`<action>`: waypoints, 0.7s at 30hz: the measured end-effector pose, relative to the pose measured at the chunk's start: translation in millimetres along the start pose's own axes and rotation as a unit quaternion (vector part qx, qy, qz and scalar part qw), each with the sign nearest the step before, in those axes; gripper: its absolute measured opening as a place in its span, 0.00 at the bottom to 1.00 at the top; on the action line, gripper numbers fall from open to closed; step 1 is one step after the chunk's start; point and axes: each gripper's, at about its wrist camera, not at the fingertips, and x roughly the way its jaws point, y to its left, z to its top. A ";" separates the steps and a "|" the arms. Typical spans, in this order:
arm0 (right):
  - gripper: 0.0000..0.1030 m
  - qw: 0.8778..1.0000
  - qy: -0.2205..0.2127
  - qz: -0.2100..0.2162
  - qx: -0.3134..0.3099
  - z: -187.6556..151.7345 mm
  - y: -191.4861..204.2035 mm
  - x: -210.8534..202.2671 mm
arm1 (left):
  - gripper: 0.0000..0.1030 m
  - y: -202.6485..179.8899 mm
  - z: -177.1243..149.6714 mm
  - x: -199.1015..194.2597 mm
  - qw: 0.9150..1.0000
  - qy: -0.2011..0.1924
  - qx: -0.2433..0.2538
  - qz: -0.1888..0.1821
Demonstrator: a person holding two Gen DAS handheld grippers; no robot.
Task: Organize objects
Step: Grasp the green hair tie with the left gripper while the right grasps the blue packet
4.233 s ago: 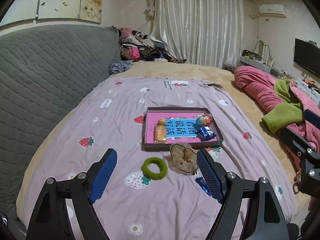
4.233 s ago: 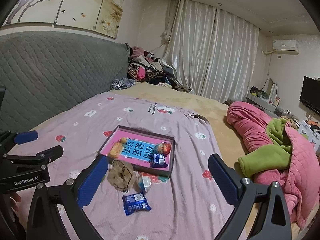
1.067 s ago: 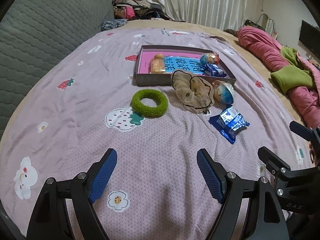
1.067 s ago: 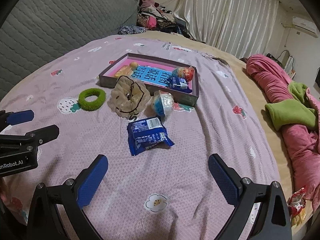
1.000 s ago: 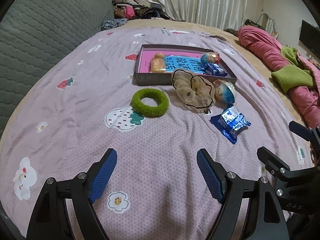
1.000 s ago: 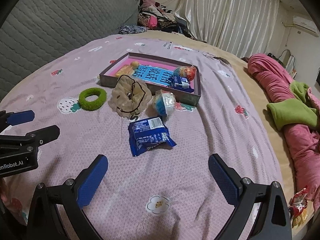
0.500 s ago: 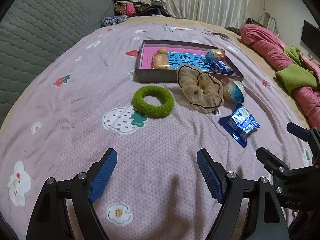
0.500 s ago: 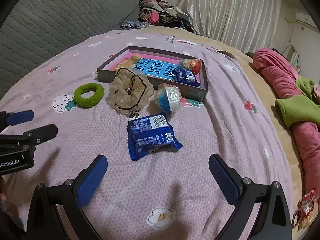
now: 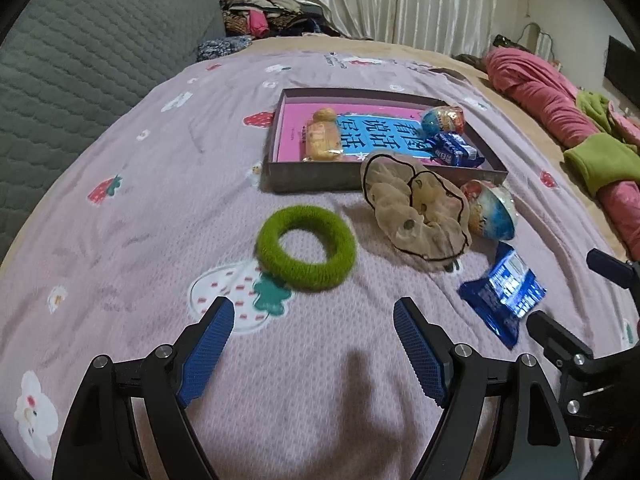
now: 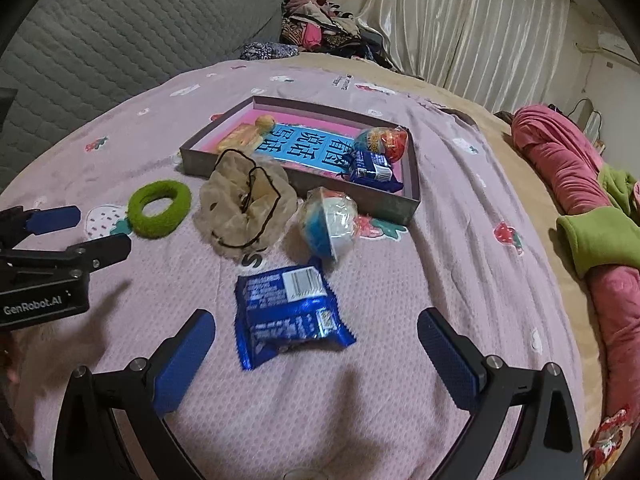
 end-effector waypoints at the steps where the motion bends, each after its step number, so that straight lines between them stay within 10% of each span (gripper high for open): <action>1: 0.99 1.000 0.000 0.000 0.000 1.0 -0.8 2.2 | 0.81 -0.6 1.5 3.0 1.000 0.001 0.000 0.000; 21: 0.99 0.999 0.018 0.023 0.020 3.9 -6.1 44.6 | 0.81 2.3 36.4 69.6 1.000 0.015 -0.012 0.021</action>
